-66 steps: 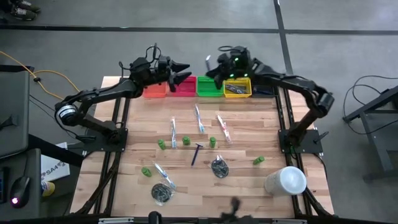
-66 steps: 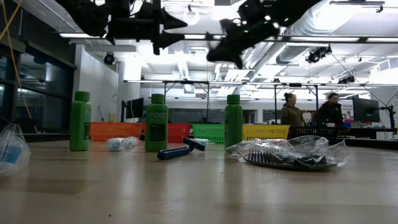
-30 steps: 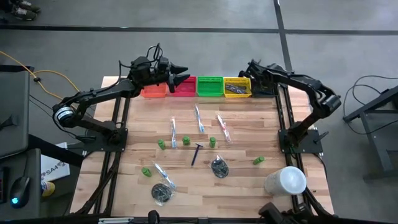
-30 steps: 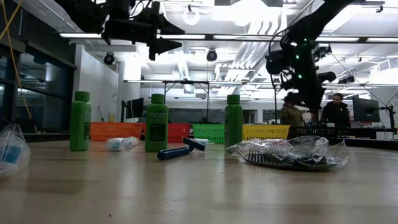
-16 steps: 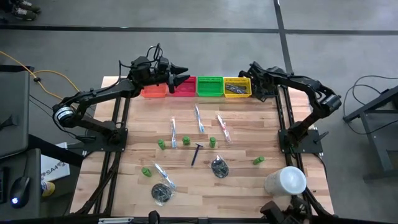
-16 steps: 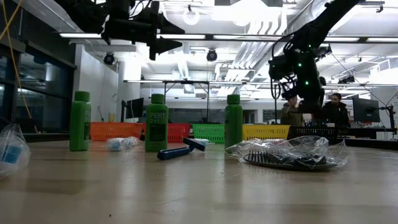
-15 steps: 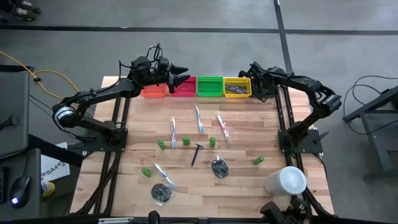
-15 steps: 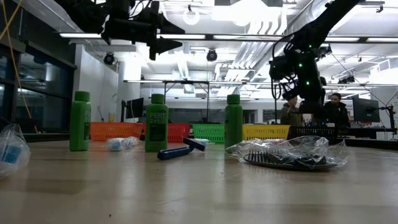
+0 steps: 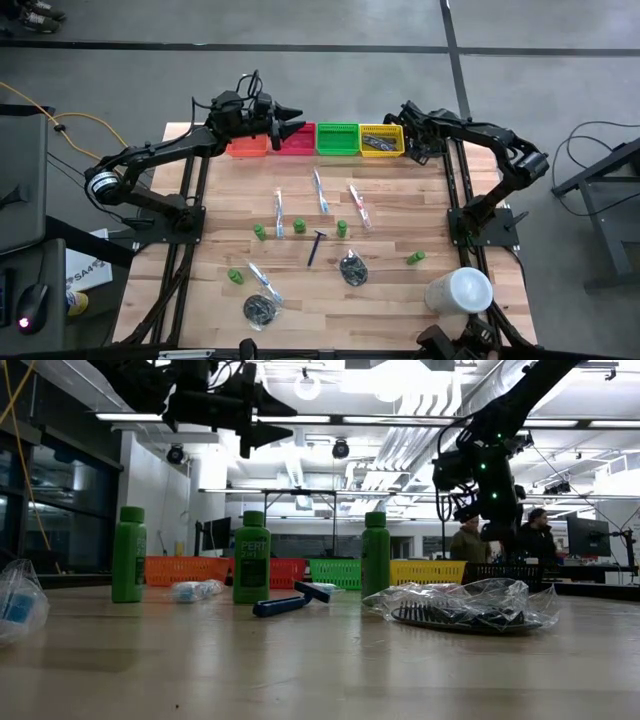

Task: Pick & Place Travel size toiletries
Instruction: Put the blue razor into the black bin

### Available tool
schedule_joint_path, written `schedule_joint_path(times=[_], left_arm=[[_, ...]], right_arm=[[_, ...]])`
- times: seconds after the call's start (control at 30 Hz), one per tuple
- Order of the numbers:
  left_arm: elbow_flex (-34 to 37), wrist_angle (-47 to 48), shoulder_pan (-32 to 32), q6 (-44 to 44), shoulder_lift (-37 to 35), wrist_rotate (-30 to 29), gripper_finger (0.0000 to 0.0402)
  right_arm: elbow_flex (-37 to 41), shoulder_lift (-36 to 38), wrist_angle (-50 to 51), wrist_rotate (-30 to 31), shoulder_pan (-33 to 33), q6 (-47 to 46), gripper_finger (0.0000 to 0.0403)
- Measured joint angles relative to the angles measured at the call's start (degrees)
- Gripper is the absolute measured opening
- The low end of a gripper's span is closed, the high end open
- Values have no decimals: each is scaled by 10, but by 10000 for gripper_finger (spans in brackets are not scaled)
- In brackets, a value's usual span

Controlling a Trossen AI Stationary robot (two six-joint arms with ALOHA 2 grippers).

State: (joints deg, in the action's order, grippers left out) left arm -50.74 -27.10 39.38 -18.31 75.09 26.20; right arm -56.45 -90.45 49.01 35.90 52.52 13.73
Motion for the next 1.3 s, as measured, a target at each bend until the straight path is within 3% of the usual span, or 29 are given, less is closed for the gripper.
schedule_joint_path(times=[0.37, 0.7, 1.07, 1.3], left_arm=[[0, 3, 0, -15, 0, 0, 242], [0, 2, 0, -17, 0, 0, 242], [0, 9, 0, -50, 0, 13, 241], [0, 64, -1, -97, 0, 18, 241]], right_arm=[[-28, 0, 19, -10, -4, -119, 139], [-86, 0, 8, -46, 9, -188, 146], [-137, 17, 31, -242, 1, -243, 141], [-137, 78, -7, -290, -22, -241, 133]])
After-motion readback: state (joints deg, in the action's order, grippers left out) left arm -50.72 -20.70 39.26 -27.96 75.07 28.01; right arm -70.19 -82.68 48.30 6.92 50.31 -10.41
